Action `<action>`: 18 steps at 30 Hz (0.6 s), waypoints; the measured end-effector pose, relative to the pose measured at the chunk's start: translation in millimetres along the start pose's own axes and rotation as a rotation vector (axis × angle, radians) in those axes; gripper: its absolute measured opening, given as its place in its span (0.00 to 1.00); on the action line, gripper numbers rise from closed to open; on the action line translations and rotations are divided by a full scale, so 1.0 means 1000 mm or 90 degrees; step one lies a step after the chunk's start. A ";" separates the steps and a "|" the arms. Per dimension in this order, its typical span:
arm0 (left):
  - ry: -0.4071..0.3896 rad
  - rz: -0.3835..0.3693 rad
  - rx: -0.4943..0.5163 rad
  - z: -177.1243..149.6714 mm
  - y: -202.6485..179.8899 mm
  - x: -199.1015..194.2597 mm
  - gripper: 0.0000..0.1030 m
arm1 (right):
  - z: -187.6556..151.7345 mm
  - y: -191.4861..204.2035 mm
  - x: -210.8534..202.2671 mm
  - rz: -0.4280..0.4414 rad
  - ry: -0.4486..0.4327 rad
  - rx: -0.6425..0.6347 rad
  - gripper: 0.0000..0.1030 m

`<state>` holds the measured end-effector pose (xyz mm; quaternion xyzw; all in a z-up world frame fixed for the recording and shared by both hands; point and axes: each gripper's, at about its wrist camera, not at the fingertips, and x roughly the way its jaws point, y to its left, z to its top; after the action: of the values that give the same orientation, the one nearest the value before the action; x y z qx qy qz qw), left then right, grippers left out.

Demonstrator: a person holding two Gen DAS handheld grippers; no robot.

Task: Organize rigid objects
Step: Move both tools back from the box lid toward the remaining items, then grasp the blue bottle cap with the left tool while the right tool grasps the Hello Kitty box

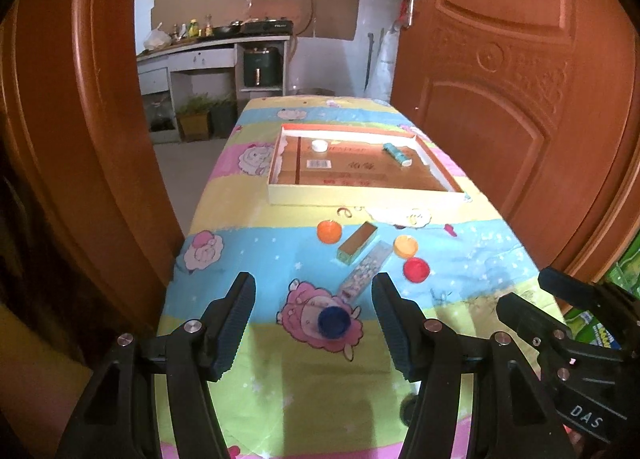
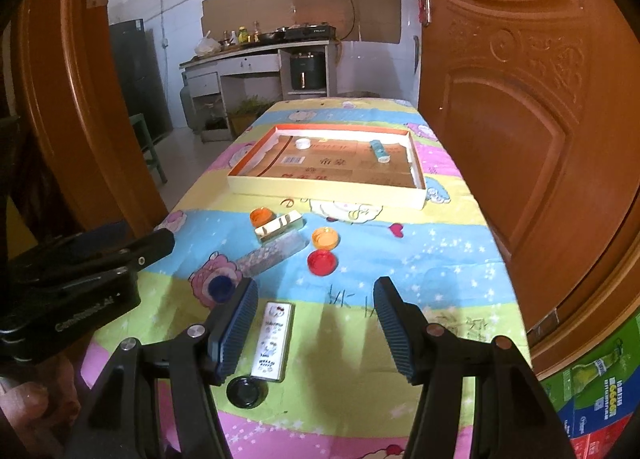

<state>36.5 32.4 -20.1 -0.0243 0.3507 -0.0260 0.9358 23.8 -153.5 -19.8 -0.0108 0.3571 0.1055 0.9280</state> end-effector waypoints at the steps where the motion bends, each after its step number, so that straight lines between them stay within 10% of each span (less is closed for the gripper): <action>1: 0.000 0.002 -0.002 -0.003 0.002 0.001 0.60 | -0.002 0.001 0.002 0.003 0.003 0.001 0.58; 18: 0.049 -0.017 0.009 -0.037 0.013 0.047 0.60 | -0.035 0.024 0.067 0.011 0.083 -0.003 0.58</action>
<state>47.8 41.0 -79.4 -0.0217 0.3858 -0.0415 0.9214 44.7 -120.6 -89.2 -0.0166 0.4167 0.1130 0.9018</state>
